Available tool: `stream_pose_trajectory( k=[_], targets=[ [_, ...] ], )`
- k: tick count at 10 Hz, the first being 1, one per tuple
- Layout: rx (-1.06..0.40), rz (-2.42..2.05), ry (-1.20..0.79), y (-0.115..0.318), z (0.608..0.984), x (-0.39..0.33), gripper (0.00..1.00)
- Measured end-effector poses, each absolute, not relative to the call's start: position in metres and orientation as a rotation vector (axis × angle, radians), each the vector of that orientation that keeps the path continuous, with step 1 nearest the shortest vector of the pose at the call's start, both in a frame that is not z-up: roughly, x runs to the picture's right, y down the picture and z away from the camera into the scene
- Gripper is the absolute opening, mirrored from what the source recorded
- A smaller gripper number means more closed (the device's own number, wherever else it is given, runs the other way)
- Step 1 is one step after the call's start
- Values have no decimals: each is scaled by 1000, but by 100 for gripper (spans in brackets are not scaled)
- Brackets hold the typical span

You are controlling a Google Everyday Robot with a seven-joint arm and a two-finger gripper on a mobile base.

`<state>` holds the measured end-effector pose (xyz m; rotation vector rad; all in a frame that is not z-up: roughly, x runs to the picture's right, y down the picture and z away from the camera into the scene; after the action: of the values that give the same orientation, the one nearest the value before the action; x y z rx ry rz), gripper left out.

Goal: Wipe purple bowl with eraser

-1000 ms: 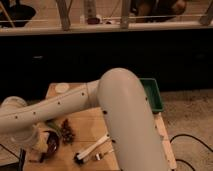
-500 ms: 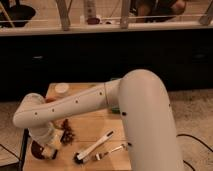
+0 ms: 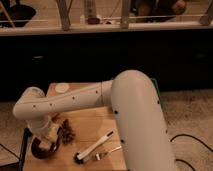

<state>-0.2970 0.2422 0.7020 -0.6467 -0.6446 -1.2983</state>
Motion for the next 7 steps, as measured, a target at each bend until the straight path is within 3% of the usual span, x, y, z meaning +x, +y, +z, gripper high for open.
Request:
stream_pose_trajectory(
  k=[7],
  targets=[
    [-638, -1321, -675, 242, 704, -303, 0]
  ],
)
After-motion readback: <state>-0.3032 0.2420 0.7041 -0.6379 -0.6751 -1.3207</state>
